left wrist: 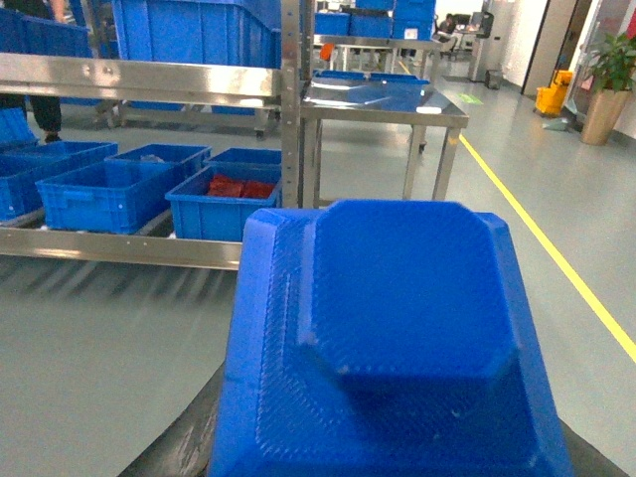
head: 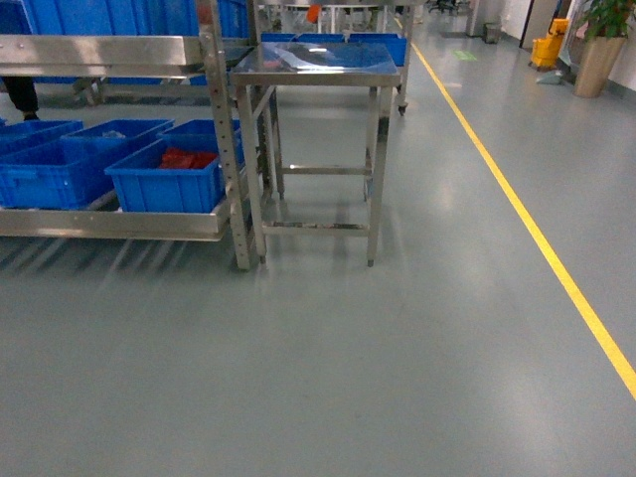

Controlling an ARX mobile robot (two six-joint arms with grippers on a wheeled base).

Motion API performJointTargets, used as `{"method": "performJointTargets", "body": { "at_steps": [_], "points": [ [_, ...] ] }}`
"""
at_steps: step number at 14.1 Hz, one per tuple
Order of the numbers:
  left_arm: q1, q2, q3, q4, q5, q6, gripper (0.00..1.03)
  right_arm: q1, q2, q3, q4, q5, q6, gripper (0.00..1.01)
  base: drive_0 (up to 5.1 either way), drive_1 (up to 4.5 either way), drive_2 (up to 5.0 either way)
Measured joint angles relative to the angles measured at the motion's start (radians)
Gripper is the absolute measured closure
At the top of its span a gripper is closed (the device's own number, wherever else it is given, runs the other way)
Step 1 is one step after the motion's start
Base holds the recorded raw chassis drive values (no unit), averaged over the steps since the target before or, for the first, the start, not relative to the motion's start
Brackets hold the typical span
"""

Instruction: Sort blue parts and orange caps into right shelf containers

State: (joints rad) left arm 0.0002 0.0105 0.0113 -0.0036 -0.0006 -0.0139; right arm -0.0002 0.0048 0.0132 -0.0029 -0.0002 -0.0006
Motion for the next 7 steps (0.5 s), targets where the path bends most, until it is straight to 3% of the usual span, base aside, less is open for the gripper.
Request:
{"method": "performJointTargets", "body": {
  "at_steps": [7],
  "points": [
    [0.0, 0.0, 0.0, -0.005, 0.0, 0.0, 0.61, 0.0, 0.0, 0.0, -0.001, 0.0, 0.0, 0.57, 0.0, 4.26, -4.2]
  ]
}}
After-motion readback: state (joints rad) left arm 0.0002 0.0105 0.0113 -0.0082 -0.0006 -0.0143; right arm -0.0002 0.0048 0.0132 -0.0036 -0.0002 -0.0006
